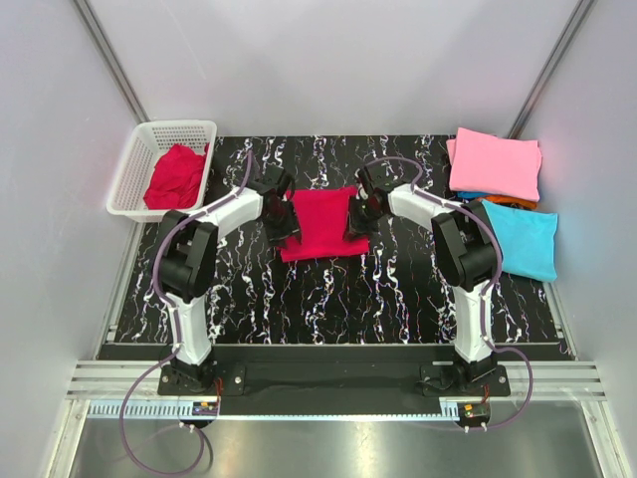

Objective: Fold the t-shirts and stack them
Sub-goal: Fold the tshirt

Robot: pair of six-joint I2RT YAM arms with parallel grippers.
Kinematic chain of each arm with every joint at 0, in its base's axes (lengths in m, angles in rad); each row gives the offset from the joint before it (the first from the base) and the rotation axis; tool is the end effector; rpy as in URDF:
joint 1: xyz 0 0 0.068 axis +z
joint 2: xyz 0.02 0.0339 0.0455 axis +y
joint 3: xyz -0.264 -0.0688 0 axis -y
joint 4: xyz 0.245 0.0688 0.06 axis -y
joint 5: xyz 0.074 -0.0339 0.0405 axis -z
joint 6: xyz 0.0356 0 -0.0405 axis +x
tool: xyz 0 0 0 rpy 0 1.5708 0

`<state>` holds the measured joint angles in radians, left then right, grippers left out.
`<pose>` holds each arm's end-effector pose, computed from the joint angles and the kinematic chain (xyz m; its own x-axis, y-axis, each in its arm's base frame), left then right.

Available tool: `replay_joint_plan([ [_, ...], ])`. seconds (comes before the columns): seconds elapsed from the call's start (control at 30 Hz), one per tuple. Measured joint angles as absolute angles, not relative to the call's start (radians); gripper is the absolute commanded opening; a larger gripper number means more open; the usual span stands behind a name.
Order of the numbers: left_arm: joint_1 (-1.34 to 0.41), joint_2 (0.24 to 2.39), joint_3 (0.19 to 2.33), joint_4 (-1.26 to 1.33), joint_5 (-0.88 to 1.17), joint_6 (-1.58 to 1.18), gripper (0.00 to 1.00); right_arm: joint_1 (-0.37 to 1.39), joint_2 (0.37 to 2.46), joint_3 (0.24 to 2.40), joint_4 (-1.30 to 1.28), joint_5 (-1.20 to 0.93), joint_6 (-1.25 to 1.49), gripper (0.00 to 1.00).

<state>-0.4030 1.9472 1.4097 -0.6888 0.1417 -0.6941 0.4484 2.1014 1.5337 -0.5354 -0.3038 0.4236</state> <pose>0.3615 -0.1596 0.1823 -0.9419 -0.2869 -0.1745 -0.2217 0.9217 -0.3182 0.3929 0.2008 0.1637 -0.9533 -0.0234 -0.3012 -0.1573 0.8896 0.4287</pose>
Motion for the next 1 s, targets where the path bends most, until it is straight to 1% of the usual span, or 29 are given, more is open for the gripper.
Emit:
replay_joint_plan([
  [0.13, -0.405, 1.975, 1.389, -0.731, 0.076, -0.709, 0.48, 0.437, 2.094, 1.486, -0.511, -0.301, 0.450, 0.28],
  [0.53, -0.433, 2.004, 1.414, -0.777, -0.004, -0.735, 0.46, 0.427, 2.064, 1.436, -0.468, -0.279, 0.503, 0.28],
  [0.67, -0.438, 2.002, 1.417, -0.783, -0.016, -0.735, 0.47, 0.427, 2.023, 1.411, -0.484, -0.224, 0.498, 0.23],
  [0.77, -0.439, 1.986, 1.406, -0.789, -0.037, -0.732, 0.48, 0.420, 1.969, 1.399, -0.528, -0.160, 0.479, 0.25],
  [0.83, -0.438, 1.972, 1.398, -0.805, -0.057, -0.725, 0.48, 0.411, 1.926, 1.398, -0.543, -0.121, 0.465, 0.31],
  [0.87, -0.438, 1.961, 1.393, -0.819, -0.068, -0.719, 0.48, 0.404, 1.903, 1.398, -0.546, -0.112, 0.459, 0.42],
  [0.93, -0.437, 1.942, 1.387, -0.828, -0.078, -0.713, 0.49, 0.385, 1.864, 1.401, -0.548, -0.095, 0.444, 0.52],
  [0.97, -0.437, 1.925, 1.382, -0.835, -0.083, -0.710, 0.49, 0.374, 1.855, 1.404, -0.547, -0.095, 0.442, 0.61],
  [1.0, -0.437, 1.906, 1.377, -0.842, -0.085, -0.707, 0.49, 0.361, 1.851, 1.411, -0.546, -0.097, 0.439, 0.67],
])
